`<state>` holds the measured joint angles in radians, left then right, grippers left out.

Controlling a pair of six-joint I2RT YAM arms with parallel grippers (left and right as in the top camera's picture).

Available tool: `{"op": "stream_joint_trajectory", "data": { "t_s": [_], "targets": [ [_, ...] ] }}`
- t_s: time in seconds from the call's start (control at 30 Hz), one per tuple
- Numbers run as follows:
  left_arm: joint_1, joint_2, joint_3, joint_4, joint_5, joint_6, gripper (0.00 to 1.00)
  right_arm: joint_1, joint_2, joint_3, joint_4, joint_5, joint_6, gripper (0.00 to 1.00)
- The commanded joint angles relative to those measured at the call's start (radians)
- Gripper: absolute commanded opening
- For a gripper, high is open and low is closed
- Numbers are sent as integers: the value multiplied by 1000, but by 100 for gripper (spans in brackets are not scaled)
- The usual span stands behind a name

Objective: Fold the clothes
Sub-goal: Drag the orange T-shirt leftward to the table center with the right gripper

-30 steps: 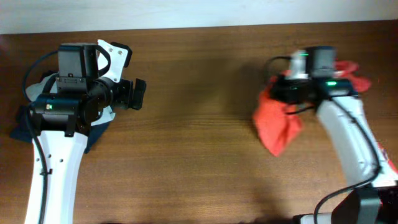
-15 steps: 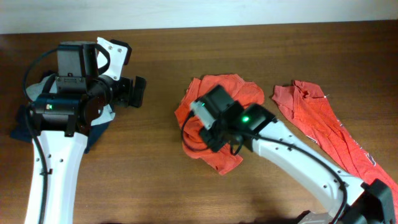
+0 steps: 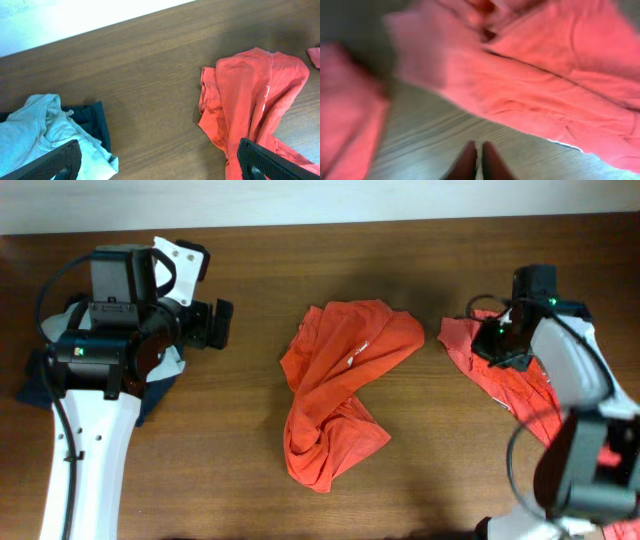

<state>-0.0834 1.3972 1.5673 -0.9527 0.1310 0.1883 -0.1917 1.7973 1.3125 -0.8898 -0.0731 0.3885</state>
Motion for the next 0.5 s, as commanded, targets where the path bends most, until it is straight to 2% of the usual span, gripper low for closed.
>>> {"op": "stream_joint_trajectory", "data": {
  "t_s": [0.0, 0.1, 0.23, 0.37, 0.47],
  "targets": [
    [-4, 2, 18, 15, -5, -12, 99, -32, 130, 6, 22, -27, 65, 4],
    [-4, 2, 18, 17, -5, -12, 99, -62, 221, 6, 101, -23, 93, 4],
    [-4, 2, 18, 16, -4, -12, 99, -138, 314, 6, 225, 83, 139, 4],
    [-4, 2, 18, 16, -4, -12, 99, -341, 347, 11, 362, 102, 141, 4],
    [-4, 4, 18, 17, -4, -12, 99, -456, 347, 33, 423, 9, 62, 4]
  ]
}}
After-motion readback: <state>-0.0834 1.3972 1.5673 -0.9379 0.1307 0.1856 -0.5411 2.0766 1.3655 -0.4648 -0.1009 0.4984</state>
